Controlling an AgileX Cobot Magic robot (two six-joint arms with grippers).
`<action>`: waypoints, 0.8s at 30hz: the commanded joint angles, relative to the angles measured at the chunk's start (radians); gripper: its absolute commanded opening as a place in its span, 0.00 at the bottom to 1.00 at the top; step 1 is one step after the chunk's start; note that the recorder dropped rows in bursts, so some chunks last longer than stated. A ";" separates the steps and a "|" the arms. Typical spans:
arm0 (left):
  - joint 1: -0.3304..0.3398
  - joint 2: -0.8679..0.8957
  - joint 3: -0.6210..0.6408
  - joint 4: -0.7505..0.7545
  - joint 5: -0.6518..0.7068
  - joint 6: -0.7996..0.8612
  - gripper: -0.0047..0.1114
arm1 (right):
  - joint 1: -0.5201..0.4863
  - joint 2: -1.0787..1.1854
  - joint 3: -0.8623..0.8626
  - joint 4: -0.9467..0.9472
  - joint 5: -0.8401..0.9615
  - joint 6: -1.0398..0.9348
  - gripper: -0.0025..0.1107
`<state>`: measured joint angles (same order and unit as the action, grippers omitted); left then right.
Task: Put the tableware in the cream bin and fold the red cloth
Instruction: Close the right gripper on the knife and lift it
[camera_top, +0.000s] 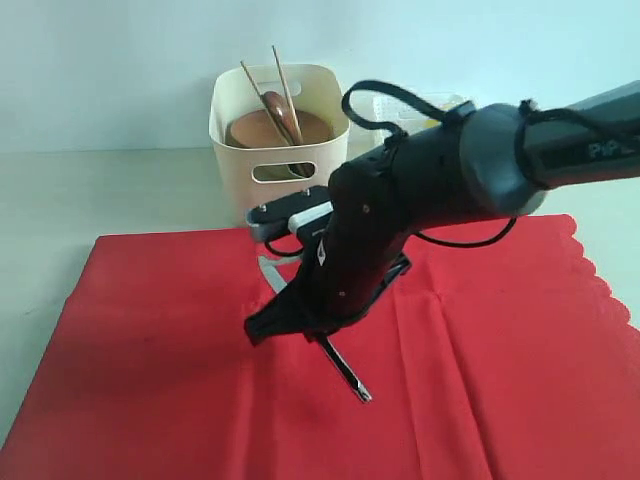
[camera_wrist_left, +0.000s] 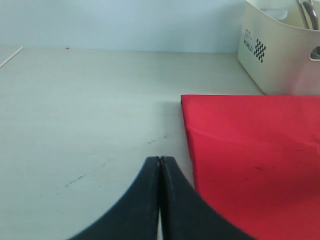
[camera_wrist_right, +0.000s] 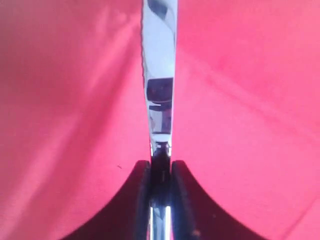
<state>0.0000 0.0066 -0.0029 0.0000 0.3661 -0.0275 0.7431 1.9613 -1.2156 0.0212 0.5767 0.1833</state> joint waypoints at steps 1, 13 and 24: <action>-0.001 -0.007 0.003 0.000 -0.013 0.004 0.04 | 0.001 -0.111 0.001 0.008 -0.007 0.003 0.02; -0.001 -0.007 0.003 0.000 -0.013 0.004 0.04 | 0.001 -0.366 0.230 0.001 -0.505 -0.067 0.02; -0.001 -0.007 0.003 0.000 -0.013 0.004 0.04 | -0.096 -0.373 0.300 0.008 -1.055 -0.115 0.02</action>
<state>0.0000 0.0066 -0.0029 0.0000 0.3661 -0.0275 0.6887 1.5942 -0.9172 0.0296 -0.3468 0.0726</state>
